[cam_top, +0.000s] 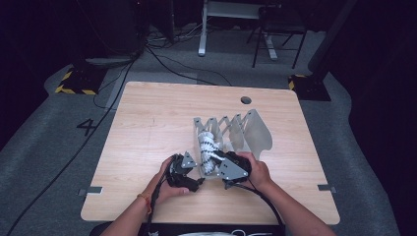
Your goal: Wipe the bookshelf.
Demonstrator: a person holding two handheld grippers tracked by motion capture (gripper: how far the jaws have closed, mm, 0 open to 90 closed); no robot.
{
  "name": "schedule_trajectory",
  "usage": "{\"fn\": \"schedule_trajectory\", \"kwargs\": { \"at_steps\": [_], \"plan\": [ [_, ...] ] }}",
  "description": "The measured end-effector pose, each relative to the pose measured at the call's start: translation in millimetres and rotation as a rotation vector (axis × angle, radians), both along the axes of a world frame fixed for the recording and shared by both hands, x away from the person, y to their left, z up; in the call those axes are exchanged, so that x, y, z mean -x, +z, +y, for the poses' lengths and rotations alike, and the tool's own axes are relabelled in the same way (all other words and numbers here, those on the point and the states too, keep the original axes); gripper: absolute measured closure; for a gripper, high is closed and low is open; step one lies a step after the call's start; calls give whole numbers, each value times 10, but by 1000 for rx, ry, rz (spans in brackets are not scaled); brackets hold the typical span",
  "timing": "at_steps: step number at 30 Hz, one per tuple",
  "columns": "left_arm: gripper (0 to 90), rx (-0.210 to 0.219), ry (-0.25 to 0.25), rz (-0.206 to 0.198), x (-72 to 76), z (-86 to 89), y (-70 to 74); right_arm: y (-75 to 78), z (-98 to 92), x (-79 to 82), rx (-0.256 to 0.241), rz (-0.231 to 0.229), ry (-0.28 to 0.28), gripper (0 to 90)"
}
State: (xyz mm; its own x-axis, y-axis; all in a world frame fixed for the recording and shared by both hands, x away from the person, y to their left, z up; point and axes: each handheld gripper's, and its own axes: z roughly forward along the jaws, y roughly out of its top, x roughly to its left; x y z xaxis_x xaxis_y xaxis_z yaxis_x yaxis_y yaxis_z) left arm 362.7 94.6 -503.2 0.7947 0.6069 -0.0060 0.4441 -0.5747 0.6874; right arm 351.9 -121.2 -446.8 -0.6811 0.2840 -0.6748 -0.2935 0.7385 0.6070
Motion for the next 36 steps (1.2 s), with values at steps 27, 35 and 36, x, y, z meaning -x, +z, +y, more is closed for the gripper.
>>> {"fn": "schedule_trajectory", "kwargs": {
  "at_steps": [27, 35, 36],
  "plan": [
    [140, 0, 3, 6, 3, -2, 1, 498, -202, 173, -141, -132, -2, 771],
    [140, -1, 1, -3, -2, -1, 0, 59, 16, 71, -30, -16, 5, 772],
    [140, -1, 1, -3, -2, -2, 0, 17, 29, 53, -17, -7, 1, 771]
  ]
}}
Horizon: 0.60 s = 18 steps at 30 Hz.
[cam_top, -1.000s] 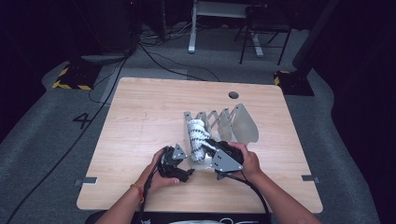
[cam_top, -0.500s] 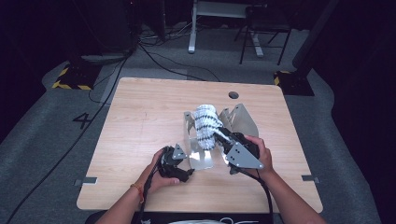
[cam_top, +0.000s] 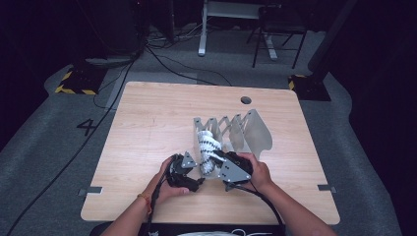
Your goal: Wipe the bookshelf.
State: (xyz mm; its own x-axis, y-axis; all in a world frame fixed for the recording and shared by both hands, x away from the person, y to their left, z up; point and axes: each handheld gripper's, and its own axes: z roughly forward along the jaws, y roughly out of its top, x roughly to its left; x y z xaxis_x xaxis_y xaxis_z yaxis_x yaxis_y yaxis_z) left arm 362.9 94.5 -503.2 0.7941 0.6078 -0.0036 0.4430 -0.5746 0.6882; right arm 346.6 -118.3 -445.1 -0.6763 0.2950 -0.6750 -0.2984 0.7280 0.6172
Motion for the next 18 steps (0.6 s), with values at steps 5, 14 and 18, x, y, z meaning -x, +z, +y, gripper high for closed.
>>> {"fn": "schedule_trajectory", "kwargs": {
  "at_steps": [5, 14, 18],
  "plan": [
    [140, 0, 2, 5, 2, 0, 0, -262, 71, -120, 37, 61, -44, 770],
    [140, -3, -1, -1, -2, 2, 1, -500, 123, -327, 75, 170, -109, 765],
    [140, -2, -2, 0, 0, 1, 0, -531, 116, -353, 92, 217, -104, 766]
  ]
}}
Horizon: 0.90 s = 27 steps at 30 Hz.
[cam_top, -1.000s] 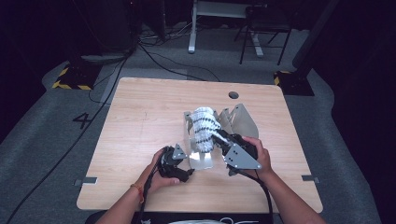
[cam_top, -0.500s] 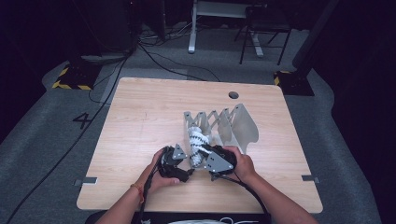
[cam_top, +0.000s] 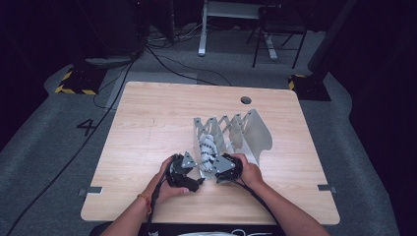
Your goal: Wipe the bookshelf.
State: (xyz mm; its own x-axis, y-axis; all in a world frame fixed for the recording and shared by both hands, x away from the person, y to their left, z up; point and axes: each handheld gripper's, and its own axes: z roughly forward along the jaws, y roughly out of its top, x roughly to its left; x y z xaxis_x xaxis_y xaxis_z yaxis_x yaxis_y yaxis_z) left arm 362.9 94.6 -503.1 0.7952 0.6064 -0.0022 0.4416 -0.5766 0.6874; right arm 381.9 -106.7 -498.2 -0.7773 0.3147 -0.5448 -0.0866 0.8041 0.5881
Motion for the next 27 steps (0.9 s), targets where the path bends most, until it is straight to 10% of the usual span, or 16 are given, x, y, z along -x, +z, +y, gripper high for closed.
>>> {"fn": "schedule_trajectory", "kwargs": {
  "at_steps": [14, 27],
  "plan": [
    [141, -1, 1, 0, 0, 0, 0, 163, -73, 66, 104, 196, 111, 763],
    [140, 0, -5, 8, -1, 0, 1, 33, -25, -4, 15, 85, 30, 757]
  ]
}}
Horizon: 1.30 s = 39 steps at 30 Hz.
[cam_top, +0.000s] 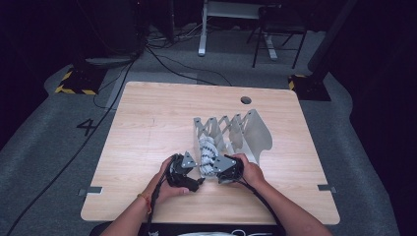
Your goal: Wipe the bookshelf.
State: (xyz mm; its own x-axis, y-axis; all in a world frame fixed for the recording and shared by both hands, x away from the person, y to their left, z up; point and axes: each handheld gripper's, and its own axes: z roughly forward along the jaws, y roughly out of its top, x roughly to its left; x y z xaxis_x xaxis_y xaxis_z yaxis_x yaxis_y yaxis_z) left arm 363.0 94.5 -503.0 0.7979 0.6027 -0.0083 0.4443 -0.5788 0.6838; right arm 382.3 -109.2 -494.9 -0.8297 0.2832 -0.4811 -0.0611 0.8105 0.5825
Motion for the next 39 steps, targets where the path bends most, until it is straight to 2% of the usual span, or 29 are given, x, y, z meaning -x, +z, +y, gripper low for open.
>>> {"fn": "schedule_trajectory", "kwargs": {
  "at_steps": [6, 10, 19, 22, 25, 29, 32, 37, 39],
  "plan": [
    [141, 2, 2, -6, 0, -2, -1, -15, 8, -2, -9, -34, -11, 764],
    [141, 1, 5, 2, 6, -2, 0, 56, -14, 20, -44, -38, -2, 773],
    [141, 1, 1, -8, -3, -1, -2, 461, -77, 210, -181, -107, 53, 774],
    [141, 3, 5, 0, 3, -2, -1, 586, -102, 283, -211, -154, 70, 774],
    [141, 2, 2, 0, 1, -1, -1, 702, -148, 321, -249, -194, 69, 774],
    [141, 0, 1, -1, 1, -1, 0, 885, -266, 342, -316, -266, 40, 773],
    [141, 0, 0, 0, 0, 0, 0, 983, -366, 323, -356, -299, 11, 773],
    [141, 0, 0, 0, 0, 0, 0, 990, -452, 261, -353, -287, -20, 772],
    [141, 0, 0, 0, 0, 0, 0, 955, -436, 252, -322, -275, -9, 771]
  ]
}}
